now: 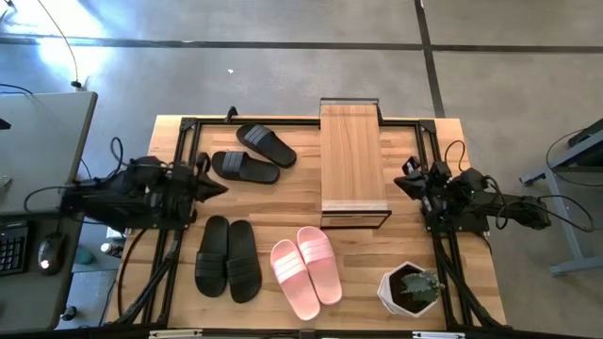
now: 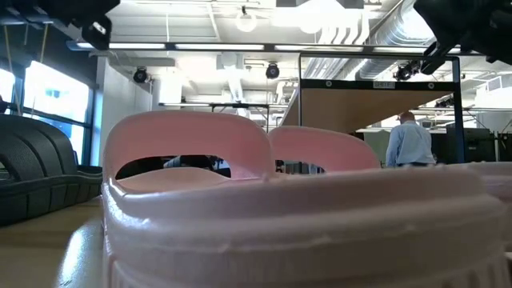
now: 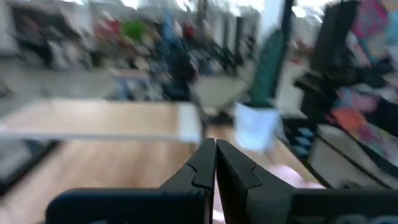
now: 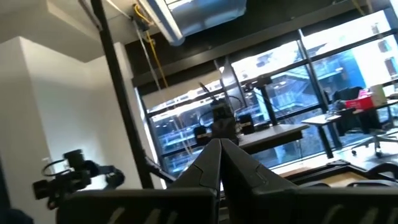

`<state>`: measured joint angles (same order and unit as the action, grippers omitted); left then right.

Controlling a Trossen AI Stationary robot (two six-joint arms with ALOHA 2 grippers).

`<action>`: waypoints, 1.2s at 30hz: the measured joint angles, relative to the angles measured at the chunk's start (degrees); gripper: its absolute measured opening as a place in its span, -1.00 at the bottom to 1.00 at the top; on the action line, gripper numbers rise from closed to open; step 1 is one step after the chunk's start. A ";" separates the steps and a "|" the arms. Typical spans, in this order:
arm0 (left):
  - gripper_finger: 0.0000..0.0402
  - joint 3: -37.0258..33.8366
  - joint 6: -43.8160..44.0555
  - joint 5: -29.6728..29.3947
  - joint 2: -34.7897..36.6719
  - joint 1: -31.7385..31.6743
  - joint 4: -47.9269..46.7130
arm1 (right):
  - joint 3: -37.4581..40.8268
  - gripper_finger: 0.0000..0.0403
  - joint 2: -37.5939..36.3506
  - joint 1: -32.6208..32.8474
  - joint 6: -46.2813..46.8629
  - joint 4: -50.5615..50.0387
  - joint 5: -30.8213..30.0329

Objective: Pick and place slides into the shelf
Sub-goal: Put the pink slide on the shelf

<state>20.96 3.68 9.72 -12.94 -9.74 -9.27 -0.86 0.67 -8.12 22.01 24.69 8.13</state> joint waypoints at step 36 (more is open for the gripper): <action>-0.99 26.65 20.06 -16.88 -43.98 32.15 -24.16 | 0.00 -1.00 0.00 0.02 0.47 -0.40 -0.64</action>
<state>47.62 23.74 -7.16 -56.92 22.41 -33.43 -0.86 0.67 -8.10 22.48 24.28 7.49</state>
